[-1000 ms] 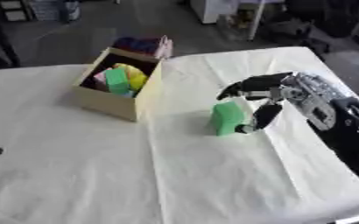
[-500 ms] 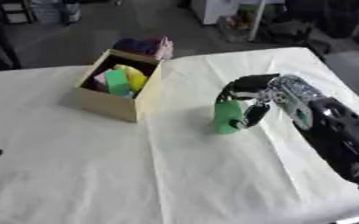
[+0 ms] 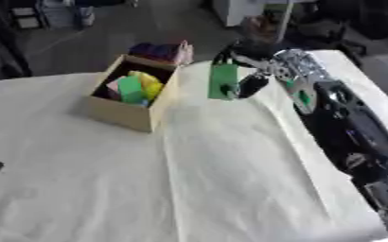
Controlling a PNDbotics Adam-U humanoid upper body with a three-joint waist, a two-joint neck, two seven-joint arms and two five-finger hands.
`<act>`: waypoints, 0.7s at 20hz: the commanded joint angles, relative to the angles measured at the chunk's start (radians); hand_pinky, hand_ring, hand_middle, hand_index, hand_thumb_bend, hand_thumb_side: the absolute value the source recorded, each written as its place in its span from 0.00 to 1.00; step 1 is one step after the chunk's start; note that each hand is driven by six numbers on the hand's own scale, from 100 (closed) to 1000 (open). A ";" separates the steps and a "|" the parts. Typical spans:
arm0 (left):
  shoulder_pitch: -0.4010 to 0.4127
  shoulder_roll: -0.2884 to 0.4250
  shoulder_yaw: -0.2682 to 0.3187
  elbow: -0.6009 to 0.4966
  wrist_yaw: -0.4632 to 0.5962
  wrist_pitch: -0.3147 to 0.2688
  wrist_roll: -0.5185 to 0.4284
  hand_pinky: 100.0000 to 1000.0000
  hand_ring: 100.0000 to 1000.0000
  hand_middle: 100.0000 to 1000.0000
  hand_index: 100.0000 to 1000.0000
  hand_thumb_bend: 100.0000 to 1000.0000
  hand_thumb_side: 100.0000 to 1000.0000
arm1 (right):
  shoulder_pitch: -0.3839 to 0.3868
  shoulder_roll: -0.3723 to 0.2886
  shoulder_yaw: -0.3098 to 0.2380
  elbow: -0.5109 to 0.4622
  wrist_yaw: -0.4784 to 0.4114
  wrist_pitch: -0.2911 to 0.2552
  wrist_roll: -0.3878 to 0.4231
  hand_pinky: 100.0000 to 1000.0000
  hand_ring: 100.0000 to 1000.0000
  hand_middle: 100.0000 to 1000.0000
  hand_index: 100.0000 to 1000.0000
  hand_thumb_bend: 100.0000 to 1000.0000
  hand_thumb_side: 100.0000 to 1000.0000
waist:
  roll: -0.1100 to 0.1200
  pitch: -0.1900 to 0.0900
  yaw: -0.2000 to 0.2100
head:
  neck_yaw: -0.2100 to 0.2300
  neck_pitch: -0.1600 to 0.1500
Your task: Pick up objects on the table and place them in the box.
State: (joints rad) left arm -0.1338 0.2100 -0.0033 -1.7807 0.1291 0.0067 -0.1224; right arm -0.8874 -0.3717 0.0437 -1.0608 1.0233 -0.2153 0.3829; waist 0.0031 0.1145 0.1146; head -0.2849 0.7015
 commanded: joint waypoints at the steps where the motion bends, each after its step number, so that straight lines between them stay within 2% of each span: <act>1: -0.018 0.006 -0.008 -0.018 0.005 -0.001 -0.011 0.71 0.56 0.58 0.70 0.67 0.50 | -0.067 0.040 -0.069 0.068 0.032 0.048 -0.052 0.68 0.52 0.35 0.66 0.13 0.18 | 0.002 -0.003 0.020 | -0.026 -0.017; 5: -0.031 0.006 -0.017 -0.022 0.009 0.002 -0.021 0.71 0.56 0.58 0.70 0.67 0.50 | -0.130 0.092 -0.127 0.166 0.096 0.114 -0.118 0.68 0.52 0.39 0.69 0.13 0.19 | 0.004 0.013 0.065 | -0.060 -0.030; 8: -0.041 0.005 -0.023 -0.025 0.010 0.003 -0.027 0.71 0.56 0.58 0.70 0.67 0.50 | -0.152 0.121 -0.163 0.188 0.143 0.162 -0.165 0.69 0.54 0.44 0.74 0.15 0.21 | 0.002 0.025 0.087 | -0.080 -0.037; 11: -0.048 0.004 -0.026 -0.027 0.011 0.004 -0.031 0.71 0.56 0.58 0.70 0.67 0.50 | -0.160 0.143 -0.173 0.181 0.190 0.211 -0.215 0.71 0.60 0.58 0.81 0.23 0.31 | -0.001 0.036 0.102 | -0.092 -0.039; 14: -0.050 0.004 -0.027 -0.029 0.010 0.005 -0.032 0.71 0.56 0.58 0.70 0.67 0.50 | -0.161 0.161 -0.148 0.187 0.216 0.264 -0.267 0.75 0.69 0.72 0.88 0.32 0.44 | -0.003 0.042 0.109 | -0.097 -0.039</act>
State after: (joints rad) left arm -0.1690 0.2097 -0.0281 -1.7875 0.1358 0.0126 -0.1516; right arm -1.0209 -0.2060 -0.1085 -0.8672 1.2238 0.0289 0.1382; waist -0.0027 0.1689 0.2225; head -0.3762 0.6750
